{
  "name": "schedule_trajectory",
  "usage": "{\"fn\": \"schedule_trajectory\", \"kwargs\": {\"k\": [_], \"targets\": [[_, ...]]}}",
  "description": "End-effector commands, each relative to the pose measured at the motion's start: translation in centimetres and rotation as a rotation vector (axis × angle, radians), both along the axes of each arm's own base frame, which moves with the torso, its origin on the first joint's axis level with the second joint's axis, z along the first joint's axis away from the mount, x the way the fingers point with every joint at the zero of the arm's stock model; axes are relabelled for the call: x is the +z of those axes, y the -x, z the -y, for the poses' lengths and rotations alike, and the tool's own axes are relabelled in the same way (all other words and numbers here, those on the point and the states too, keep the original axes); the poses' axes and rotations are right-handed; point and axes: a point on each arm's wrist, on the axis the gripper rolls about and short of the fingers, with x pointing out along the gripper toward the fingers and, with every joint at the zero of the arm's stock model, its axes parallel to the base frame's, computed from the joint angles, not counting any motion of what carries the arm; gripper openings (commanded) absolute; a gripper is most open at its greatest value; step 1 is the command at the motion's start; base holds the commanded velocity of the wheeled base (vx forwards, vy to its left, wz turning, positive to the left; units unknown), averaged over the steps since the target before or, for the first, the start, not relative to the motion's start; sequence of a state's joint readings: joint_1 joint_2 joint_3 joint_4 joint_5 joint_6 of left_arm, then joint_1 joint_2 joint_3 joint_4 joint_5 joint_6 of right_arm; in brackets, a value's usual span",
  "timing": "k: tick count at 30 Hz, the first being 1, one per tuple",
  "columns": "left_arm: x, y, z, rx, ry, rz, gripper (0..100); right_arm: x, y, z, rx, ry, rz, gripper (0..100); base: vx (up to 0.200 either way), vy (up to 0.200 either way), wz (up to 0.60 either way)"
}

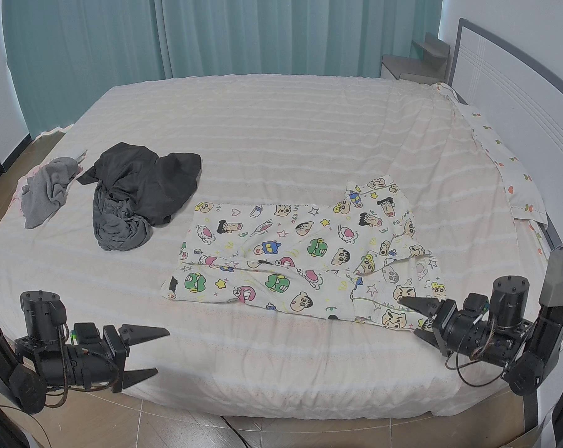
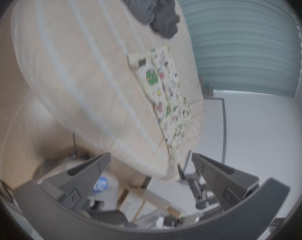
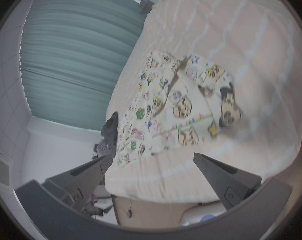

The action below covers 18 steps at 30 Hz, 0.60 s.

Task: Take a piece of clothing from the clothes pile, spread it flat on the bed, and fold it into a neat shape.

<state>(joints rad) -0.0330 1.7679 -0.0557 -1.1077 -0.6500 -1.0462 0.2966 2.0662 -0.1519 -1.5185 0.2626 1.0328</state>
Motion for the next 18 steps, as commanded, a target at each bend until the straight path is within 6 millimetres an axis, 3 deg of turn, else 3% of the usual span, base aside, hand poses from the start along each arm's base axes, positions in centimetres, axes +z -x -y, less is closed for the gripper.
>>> {"fn": "schedule_trajectory", "kwargs": {"k": [1,2,6,7,10,15,18], "targets": [[4.3,-2.1,-0.3,0.132,-0.102,0.272,100,-1.8,2.4,-0.4,0.094,-0.001,-0.118,100,0.000,0.000,0.00],[4.3,-2.1,-0.3,0.132,-0.102,0.272,100,-1.8,2.4,-0.4,0.094,-0.001,-0.118,100,0.000,0.000,0.00],[6.8,-5.2,-0.7,0.138,-0.248,0.436,100,-1.4,3.0,-0.9,0.127,0.001,-0.113,100,0.000,0.000,0.00],[6.8,-5.2,-0.7,0.138,-0.248,0.436,100,-1.4,3.0,-0.9,0.127,0.001,-0.113,100,0.000,0.000,0.00],[8.3,-8.0,-0.3,0.183,-0.396,0.379,100,-0.8,3.4,-0.7,0.127,-0.005,-0.095,100,0.000,0.000,0.00],[8.1,-11.0,0.6,0.181,-0.537,0.301,100,-0.6,3.5,-0.7,0.128,-0.007,-0.088,100,0.000,0.000,0.00],[6.5,-11.8,0.6,0.082,-0.697,0.325,100,-0.6,3.6,-0.7,0.127,-0.007,-0.091,100,0.000,0.000,0.00]]}}
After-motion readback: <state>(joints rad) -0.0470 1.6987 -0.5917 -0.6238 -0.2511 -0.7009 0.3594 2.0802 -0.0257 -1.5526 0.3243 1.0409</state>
